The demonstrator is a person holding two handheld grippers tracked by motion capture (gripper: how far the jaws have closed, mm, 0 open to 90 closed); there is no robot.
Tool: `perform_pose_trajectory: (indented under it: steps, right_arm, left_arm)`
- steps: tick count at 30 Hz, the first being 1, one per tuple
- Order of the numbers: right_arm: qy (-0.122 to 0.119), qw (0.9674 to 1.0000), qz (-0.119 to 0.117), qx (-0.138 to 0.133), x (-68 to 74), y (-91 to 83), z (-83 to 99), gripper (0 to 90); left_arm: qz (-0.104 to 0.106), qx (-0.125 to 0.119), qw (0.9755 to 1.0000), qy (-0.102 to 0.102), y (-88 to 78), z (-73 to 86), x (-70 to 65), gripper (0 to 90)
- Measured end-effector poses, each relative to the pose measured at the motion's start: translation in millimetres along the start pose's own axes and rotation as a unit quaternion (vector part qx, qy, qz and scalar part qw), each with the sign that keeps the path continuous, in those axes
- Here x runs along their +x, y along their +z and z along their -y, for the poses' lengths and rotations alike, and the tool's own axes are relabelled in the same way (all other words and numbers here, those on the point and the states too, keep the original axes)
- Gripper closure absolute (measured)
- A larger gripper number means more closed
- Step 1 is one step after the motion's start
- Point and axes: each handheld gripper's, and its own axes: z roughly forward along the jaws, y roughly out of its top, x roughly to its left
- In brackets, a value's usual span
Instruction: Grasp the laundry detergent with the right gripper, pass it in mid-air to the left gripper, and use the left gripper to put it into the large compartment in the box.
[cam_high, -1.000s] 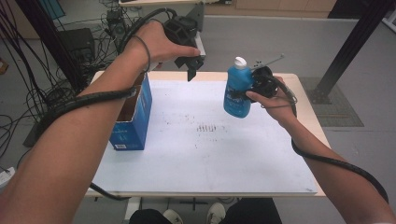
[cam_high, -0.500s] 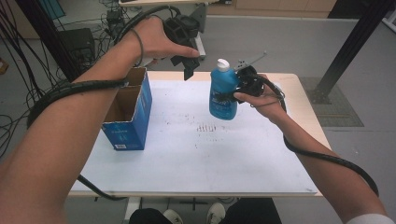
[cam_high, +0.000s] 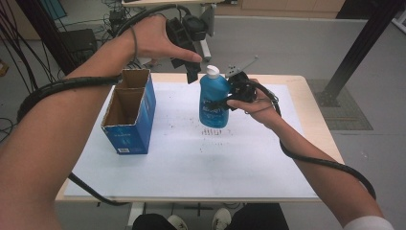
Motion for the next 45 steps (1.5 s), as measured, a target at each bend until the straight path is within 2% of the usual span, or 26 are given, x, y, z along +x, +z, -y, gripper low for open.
perform_pose_trajectory:
  steps: [4,9,14,21,25,31,35,45]
  right_arm:
    - [-0.019,0.9998,-0.007,0.003,5.7,9.0,-5.3,44.3]
    - [-0.023,0.9995,-0.023,0.003,9.2,18.5,-7.7,44.3]
    - [-0.031,0.9990,-0.031,0.005,12.6,27.8,-8.1,44.3]
    - [-0.042,0.9977,-0.053,0.005,20.1,35.6,-9.8,44.3]
    - [-0.040,0.9970,-0.067,0.000,23.7,38.0,-10.7,44.2]
    - [-0.050,0.9954,-0.082,-0.001,32.4,42.8,-14.1,44.2]
    - [-0.056,0.9948,-0.085,-0.004,36.2,43.1,-16.3,44.2]
    - [-0.066,0.9934,-0.093,-0.017,42.2,36.9,-22.7,44.2]
  left_arm:
    - [-0.001,0.012,0.9999,0.010,5.9,4.1,0.7,5.6]
    - [0.008,0.014,0.9996,0.022,9.5,8.0,-0.2,5.6]
    - [0.006,0.017,0.9995,0.025,11.1,9.5,-0.1,5.6]
    - [0.015,0.020,0.9990,0.037,13.1,7.0,-3.7,5.5]
    - [0.018,0.024,0.9987,0.042,14.6,5.9,-6.1,5.3]
    - [0.028,0.029,0.9978,0.053,16.9,4.6,-10.9,5.4]
    - [0.022,0.031,0.9976,0.057,17.8,3.9,-13.8,5.4]
    - [0.027,0.033,0.9968,0.067,17.4,3.2,-19.0,5.4]
